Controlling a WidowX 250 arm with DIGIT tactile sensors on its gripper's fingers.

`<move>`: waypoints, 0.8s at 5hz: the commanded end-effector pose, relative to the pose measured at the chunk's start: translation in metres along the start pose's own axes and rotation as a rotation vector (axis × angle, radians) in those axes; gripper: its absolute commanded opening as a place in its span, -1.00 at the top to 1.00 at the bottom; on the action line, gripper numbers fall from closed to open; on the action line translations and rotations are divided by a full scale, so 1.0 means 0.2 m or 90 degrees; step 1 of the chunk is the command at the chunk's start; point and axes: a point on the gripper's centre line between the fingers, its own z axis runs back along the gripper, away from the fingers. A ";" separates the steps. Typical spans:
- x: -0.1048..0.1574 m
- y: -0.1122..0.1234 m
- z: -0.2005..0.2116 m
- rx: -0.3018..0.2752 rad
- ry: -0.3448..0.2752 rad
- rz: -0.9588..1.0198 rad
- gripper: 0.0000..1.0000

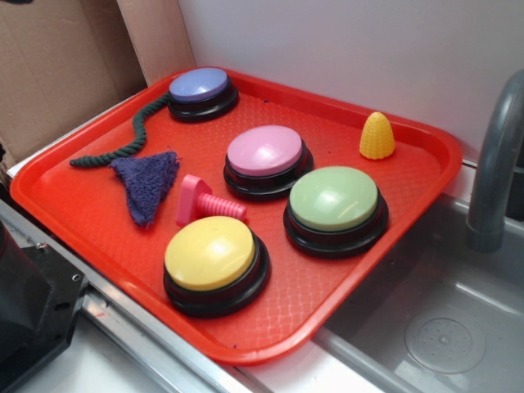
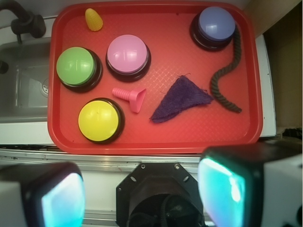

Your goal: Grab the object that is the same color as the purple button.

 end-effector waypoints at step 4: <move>0.14 0.23 -0.50 -0.002 -0.073 0.449 -1.00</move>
